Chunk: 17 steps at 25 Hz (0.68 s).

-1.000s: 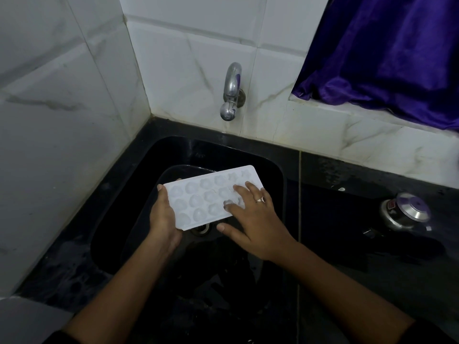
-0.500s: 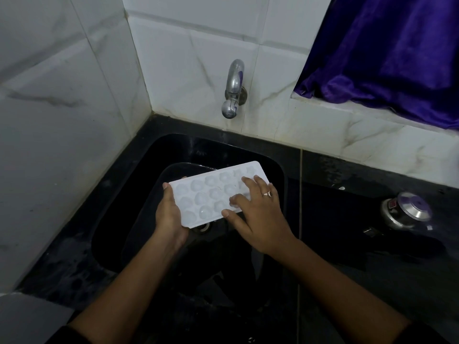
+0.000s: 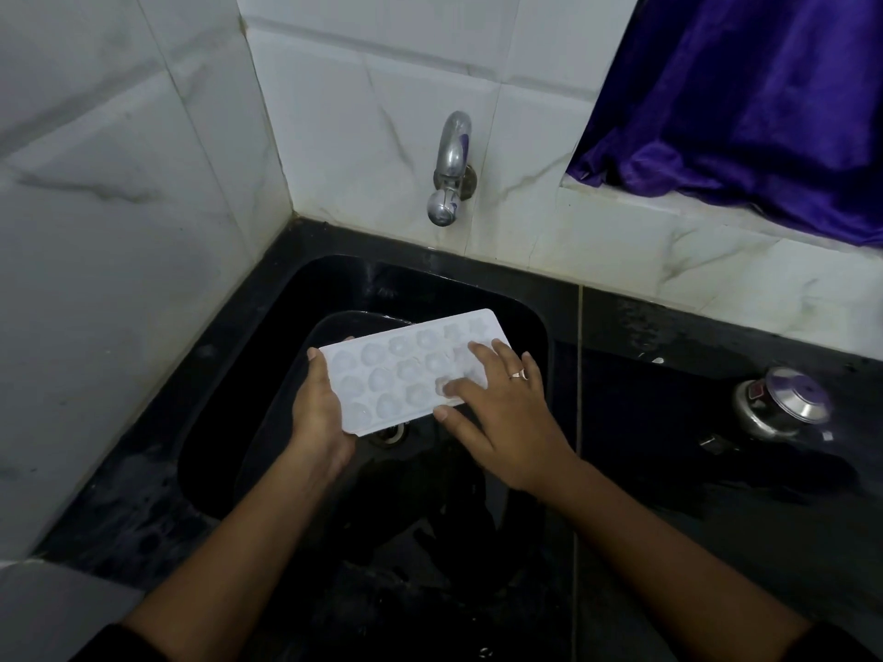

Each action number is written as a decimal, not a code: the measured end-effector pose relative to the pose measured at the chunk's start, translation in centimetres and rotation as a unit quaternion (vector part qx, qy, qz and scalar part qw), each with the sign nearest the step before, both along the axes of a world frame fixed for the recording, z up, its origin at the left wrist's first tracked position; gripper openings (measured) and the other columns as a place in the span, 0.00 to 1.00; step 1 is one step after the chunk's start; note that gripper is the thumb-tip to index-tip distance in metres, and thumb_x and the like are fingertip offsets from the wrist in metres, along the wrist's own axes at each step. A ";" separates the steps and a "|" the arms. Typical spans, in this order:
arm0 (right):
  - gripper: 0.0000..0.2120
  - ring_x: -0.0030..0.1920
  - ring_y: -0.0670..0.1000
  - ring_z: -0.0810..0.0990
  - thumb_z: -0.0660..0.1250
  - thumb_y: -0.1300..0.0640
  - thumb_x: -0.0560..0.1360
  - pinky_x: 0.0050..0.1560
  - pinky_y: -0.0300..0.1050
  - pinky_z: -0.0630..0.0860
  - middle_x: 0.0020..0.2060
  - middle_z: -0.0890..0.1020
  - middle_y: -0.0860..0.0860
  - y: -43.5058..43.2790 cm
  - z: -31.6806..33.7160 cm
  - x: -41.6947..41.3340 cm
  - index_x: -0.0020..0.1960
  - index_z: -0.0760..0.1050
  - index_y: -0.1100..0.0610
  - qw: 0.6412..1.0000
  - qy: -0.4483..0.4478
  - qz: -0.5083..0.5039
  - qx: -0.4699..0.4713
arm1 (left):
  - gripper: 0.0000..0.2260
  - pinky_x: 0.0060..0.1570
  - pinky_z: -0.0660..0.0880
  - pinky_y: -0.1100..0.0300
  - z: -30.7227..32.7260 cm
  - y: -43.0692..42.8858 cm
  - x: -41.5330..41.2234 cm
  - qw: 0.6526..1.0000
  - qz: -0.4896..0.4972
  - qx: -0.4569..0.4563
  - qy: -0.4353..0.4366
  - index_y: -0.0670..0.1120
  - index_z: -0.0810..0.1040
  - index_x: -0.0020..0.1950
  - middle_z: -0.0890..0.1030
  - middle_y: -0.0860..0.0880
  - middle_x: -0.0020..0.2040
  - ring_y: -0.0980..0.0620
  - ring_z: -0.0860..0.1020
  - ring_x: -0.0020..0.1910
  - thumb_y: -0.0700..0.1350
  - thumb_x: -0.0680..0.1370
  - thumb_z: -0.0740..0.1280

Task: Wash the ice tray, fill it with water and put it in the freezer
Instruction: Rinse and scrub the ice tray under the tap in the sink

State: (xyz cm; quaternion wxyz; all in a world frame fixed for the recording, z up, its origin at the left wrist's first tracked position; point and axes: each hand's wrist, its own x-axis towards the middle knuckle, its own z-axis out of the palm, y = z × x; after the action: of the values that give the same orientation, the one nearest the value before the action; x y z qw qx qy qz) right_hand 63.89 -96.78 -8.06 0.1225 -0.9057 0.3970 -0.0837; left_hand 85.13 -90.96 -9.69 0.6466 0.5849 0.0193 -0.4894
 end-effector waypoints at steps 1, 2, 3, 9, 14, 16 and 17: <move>0.29 0.83 0.58 0.51 0.49 0.30 0.82 0.80 0.68 0.47 0.81 0.62 0.55 0.0 0.3 0.3 0.69 0.76 0.46 1.000 -0.012 -0.016 0.003 | 0.24 0.51 0.83 0.45 0.0 0.0 -0.1 1.000 0.000 0.002 -0.001 0.53 0.84 0.61 0.89 0.49 0.53 0.45 0.88 0.49 0.64 0.86 0.53; 0.30 0.83 0.58 0.51 0.50 0.30 0.81 0.80 0.67 0.48 0.81 0.62 0.55 0.3 0.4 0.8 0.69 0.75 0.48 1.000 -0.021 -0.023 0.001 | 0.24 0.53 0.83 0.43 0.0 0.0 -0.2 1.000 0.001 0.004 -0.002 0.53 0.85 0.62 0.89 0.48 0.54 0.44 0.88 0.50 0.64 0.86 0.53; 0.30 0.83 0.58 0.52 0.51 0.30 0.81 0.80 0.66 0.48 0.81 0.62 0.55 0.7 0.5 1.3 0.69 0.74 0.49 1.000 -0.024 -0.014 -0.005 | 0.25 0.56 0.82 0.41 0.1 -0.1 -0.3 1.000 0.000 0.003 0.000 0.53 0.85 0.62 0.89 0.48 0.55 0.43 0.88 0.52 0.65 0.86 0.53; 0.26 0.83 0.59 0.52 0.51 0.31 0.82 0.79 0.69 0.47 0.80 0.63 0.55 1.4 0.1 2.1 0.65 0.78 0.44 1.000 -0.012 0.023 -0.009 | 0.25 0.54 0.83 0.43 0.5 -0.2 -0.8 1.000 -0.011 0.004 0.000 0.54 0.85 0.61 0.89 0.47 0.55 0.42 0.88 0.52 0.65 0.86 0.53; 0.29 0.83 0.59 0.51 0.50 0.29 0.82 0.79 0.69 0.45 0.81 0.62 0.55 1.8 -0.2 1.8 0.70 0.75 0.45 0.998 0.008 0.055 -0.021 | 0.24 0.54 0.83 0.44 0.8 0.0 -0.3 1.000 0.002 0.014 -0.008 0.54 0.86 0.60 0.89 0.47 0.54 0.43 0.87 0.53 0.64 0.86 0.53; 0.25 0.83 0.59 0.52 0.51 0.32 0.82 0.79 0.68 0.46 0.80 0.64 0.56 1.6 0.3 2.2 0.66 0.78 0.44 0.999 -0.013 0.026 -0.014 | 0.24 0.54 0.83 0.44 1.0 0.0 -0.4 1.000 -0.001 0.012 -0.008 0.54 0.86 0.60 0.89 0.47 0.54 0.42 0.87 0.53 0.64 0.86 0.53; 0.26 0.83 0.59 0.53 0.51 0.32 0.82 0.80 0.68 0.46 0.80 0.64 0.56 1.7 0.5 2.6 0.64 0.79 0.45 1.000 -0.015 0.009 -0.007 | 0.24 0.53 0.83 0.44 1.1 0.0 -0.6 1.000 -0.004 0.009 -0.008 0.54 0.86 0.60 0.89 0.47 0.54 0.43 0.87 0.53 0.64 0.86 0.53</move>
State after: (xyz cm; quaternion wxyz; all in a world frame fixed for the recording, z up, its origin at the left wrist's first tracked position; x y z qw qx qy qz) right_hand 66.52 -95.09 -7.59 0.1228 -0.9088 0.3863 -0.0992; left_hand 84.57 -90.98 -8.60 0.6392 0.5950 0.0164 -0.4870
